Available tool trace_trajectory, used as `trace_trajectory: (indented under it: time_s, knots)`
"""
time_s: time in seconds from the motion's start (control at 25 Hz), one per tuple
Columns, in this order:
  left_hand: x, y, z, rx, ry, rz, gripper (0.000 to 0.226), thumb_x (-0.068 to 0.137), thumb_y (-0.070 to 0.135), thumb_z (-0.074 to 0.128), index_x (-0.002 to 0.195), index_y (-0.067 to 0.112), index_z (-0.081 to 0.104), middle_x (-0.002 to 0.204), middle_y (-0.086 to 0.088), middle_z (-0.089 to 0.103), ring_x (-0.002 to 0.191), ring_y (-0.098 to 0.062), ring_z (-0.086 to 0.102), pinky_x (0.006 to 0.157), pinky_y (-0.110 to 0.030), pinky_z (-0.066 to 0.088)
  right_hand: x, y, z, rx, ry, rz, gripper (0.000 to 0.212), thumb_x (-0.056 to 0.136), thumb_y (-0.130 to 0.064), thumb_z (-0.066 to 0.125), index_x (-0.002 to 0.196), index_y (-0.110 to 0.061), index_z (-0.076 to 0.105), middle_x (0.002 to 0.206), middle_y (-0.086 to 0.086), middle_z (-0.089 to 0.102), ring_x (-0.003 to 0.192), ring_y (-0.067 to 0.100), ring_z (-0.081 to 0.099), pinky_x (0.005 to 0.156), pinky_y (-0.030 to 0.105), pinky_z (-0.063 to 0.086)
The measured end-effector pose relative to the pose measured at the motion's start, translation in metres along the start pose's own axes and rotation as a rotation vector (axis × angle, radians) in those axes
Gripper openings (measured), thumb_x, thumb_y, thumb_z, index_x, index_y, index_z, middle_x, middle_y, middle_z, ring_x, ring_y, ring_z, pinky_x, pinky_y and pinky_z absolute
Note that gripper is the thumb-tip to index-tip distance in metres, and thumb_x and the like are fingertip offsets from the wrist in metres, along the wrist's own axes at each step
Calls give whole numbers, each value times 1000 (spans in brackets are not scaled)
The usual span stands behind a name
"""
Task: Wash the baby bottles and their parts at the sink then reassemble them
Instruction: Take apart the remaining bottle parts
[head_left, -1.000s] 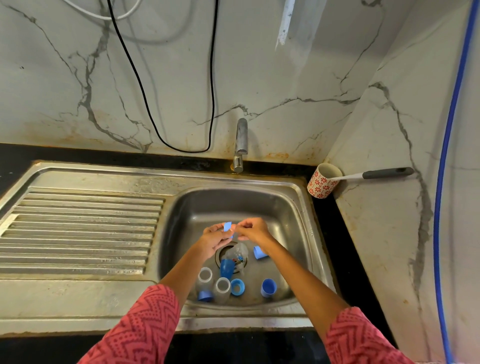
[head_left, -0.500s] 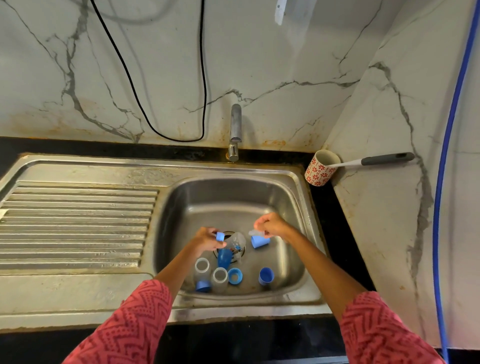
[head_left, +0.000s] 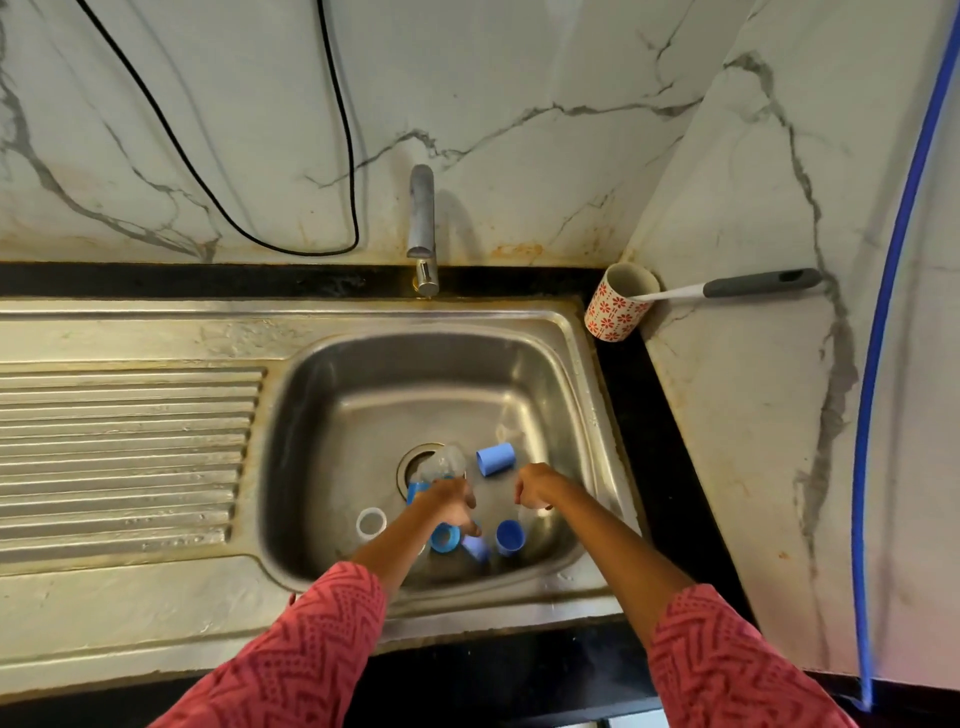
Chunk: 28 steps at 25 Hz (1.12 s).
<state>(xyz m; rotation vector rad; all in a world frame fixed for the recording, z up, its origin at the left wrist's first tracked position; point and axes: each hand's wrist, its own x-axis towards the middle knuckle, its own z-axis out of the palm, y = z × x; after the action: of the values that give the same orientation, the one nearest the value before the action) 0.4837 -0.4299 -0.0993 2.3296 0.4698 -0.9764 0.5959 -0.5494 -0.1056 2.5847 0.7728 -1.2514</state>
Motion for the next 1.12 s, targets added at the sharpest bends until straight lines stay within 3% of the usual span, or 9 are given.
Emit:
trace_trajectory:
  time_s: [0.08,0.2,0.36,0.48,0.64,0.8,0.96,1.04,1.12]
  knots:
    - [1,-1,-6,-31,81,-8,50,87,33,63,130,11,54,135,-5,51,123,-23,48,103,-28,38,4,-1,-5,-3,29,9,32,93,-10,47,122,-1,58,110,12,58,93,24,54,81,30,46]
    - [0,-12,-27,-75,207,-33,35,90,24,59,122,11,62,133,-3,55,123,-20,49,99,-20,36,7,-11,-25,39,119,-17,35,93,-15,50,125,0,55,123,19,57,110,31,57,87,31,45]
    - [-5,-41,-60,-202,278,-87,30,90,20,60,114,4,67,121,-8,64,112,-20,58,84,-15,44,18,-37,-53,255,228,-135,23,89,-8,48,94,8,64,111,25,64,91,27,62,78,33,47]
    - [0,-60,-98,-543,410,-204,25,88,18,62,105,0,68,105,-17,68,86,-24,64,78,-29,49,12,-62,-71,610,299,-221,23,87,-4,51,93,13,65,86,31,64,65,14,49,65,40,52]
    - [-2,-44,-177,-983,650,-109,26,97,26,50,97,2,61,90,-12,61,63,-17,54,62,-29,48,-10,-90,-110,978,230,-259,23,95,-4,49,110,8,62,82,13,62,59,11,54,57,18,49]
    - [8,-22,-251,-1048,727,-103,30,94,26,55,100,-4,57,88,-13,62,73,-26,62,73,-42,56,-25,-110,-135,1144,223,-340,28,97,-7,48,116,11,59,95,23,65,64,15,61,62,18,53]
    - [24,-22,-268,-879,675,-110,40,92,12,58,122,-13,47,122,-26,57,108,-41,59,93,-48,50,-30,-117,-142,1190,198,-342,27,97,-8,49,116,8,60,113,27,63,96,37,64,80,31,52]
    - [20,-19,-269,-1006,662,-74,39,95,7,49,129,-10,42,130,-25,50,117,-40,53,96,-47,48,-25,-119,-143,1226,186,-324,27,96,-8,51,116,8,60,108,26,64,87,32,66,77,29,54]
    - [17,-21,-267,-1031,651,-66,24,95,4,48,115,-8,51,121,-22,56,108,-36,58,93,-46,50,-19,-125,-141,1266,164,-307,27,96,-8,52,115,9,59,102,24,63,73,21,64,76,30,55]
